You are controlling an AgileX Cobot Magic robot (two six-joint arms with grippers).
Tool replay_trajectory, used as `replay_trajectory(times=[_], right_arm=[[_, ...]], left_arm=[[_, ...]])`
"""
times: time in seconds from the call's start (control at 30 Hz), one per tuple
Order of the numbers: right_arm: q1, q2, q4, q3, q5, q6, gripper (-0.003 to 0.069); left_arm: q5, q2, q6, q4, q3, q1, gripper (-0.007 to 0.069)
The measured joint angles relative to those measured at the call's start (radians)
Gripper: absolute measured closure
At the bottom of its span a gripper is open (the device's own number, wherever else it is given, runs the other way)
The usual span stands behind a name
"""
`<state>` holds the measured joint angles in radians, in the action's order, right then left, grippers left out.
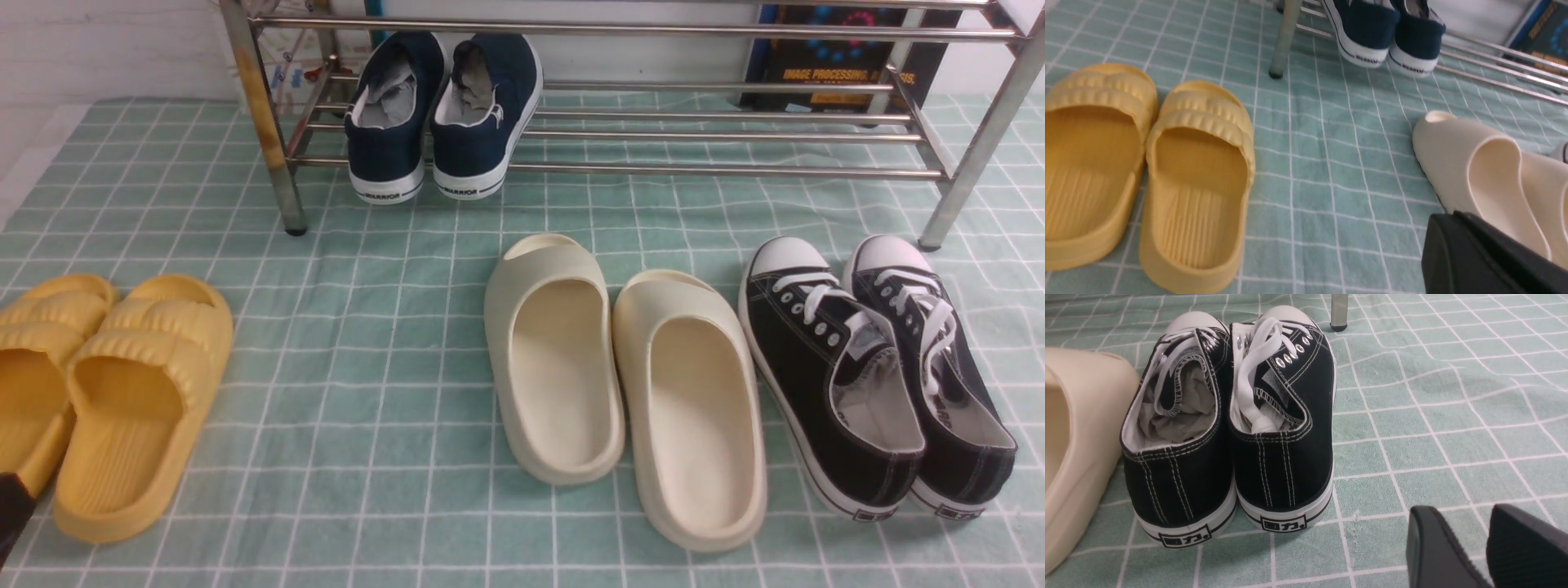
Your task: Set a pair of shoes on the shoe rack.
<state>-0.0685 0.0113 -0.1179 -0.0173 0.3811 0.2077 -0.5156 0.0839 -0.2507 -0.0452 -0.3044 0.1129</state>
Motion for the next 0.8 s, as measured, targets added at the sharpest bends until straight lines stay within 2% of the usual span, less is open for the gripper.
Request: replay_trajectory(times=[0.1,0.2,0.33,0.53,0.8], right_arm=[[0.000,0.000,0.000,0.000,0.000,0.000,0.0419],[0.000,0.000,0.000,0.000,0.000,0.000,0.0419],[0.000,0.000,0.000,0.000,0.000,0.000,0.0419],[0.000,0.000,0.000,0.000,0.000,0.000,0.0419],[0.000,0.000,0.000,0.000,0.000,0.000,0.0419]], left_arm=[[0.053,-0.086,0.121,-0.029,0.104,-0.095,0.0638],[0.076,-0.095,0.138,-0.034,0.165,-0.122,0.0638],[0.109,-0.095,0.089,-0.034,0.231,-0.125,0.0638],[0.235,-0.095,-0.026,0.035,0.319,-0.125,0.0638],[0.212,-0.095,-0.037,0.045,0.332,-0.125,0.0638]])
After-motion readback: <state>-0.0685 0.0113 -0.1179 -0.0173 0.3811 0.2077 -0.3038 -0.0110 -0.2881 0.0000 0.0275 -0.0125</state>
